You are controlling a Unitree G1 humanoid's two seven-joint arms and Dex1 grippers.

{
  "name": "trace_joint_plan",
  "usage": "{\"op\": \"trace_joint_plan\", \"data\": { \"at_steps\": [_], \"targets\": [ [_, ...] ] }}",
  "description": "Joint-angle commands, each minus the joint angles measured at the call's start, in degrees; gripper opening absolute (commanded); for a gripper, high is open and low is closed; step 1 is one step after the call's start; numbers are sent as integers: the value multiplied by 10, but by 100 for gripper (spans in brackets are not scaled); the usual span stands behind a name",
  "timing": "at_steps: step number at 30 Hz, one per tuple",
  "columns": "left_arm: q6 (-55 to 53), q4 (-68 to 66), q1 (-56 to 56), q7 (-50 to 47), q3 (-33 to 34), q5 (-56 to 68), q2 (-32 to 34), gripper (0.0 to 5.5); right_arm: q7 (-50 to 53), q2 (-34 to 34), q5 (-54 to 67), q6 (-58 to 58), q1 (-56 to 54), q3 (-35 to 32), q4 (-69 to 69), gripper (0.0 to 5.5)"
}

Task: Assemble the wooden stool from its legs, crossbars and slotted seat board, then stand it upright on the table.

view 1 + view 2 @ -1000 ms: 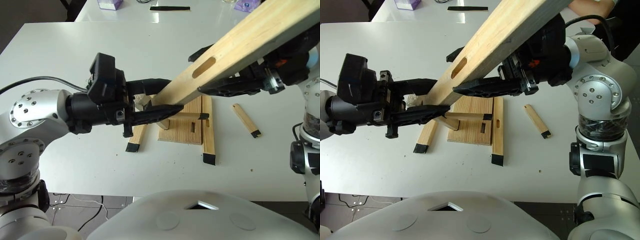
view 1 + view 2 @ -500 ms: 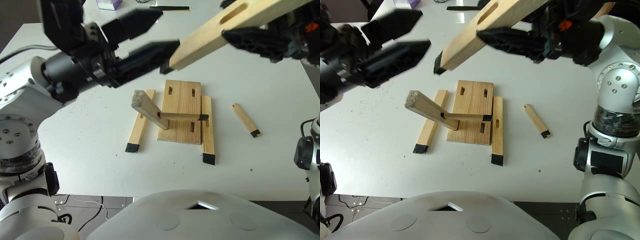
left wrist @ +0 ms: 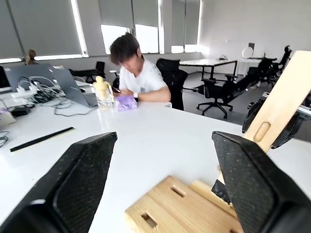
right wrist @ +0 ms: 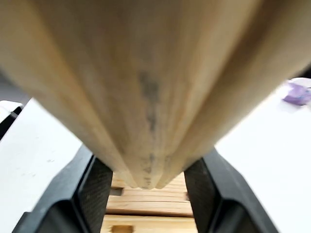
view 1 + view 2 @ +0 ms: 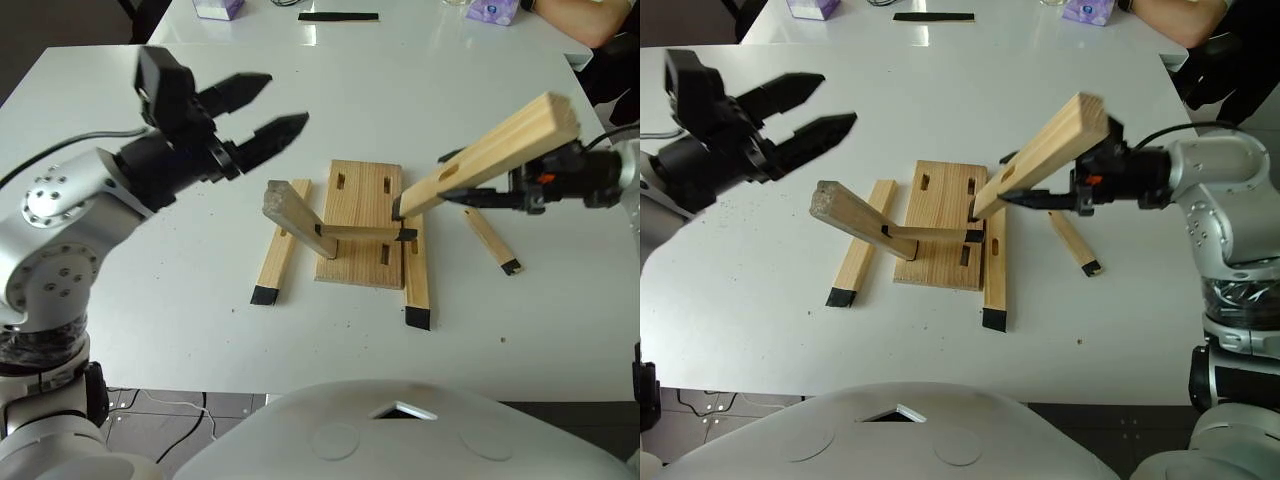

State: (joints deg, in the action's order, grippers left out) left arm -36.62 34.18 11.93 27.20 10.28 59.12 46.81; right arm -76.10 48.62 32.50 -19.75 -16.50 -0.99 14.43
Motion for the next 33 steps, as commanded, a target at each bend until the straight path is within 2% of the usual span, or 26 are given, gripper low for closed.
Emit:
{"op": "trace_joint_plan", "data": {
  "at_steps": [1, 10, 24, 33],
  "targets": [
    [2, 3, -9, 27, -6, -31, 2, 364, -6, 3, -13, 18, 43, 12, 28, 202],
    [5, 15, -24, 69, -32, -80, 3, 364, 7, -8, -41, 48, 88, 26, 35, 202],
    [49, -11, -49, 130, -62, -176, 18, 364, 34, -29, -22, 50, 93, 27, 55, 202],
    [59, -24, -35, 138, -73, -186, 10, 364, 41, -48, -33, 64, 85, 26, 27, 200]
  ]
}}
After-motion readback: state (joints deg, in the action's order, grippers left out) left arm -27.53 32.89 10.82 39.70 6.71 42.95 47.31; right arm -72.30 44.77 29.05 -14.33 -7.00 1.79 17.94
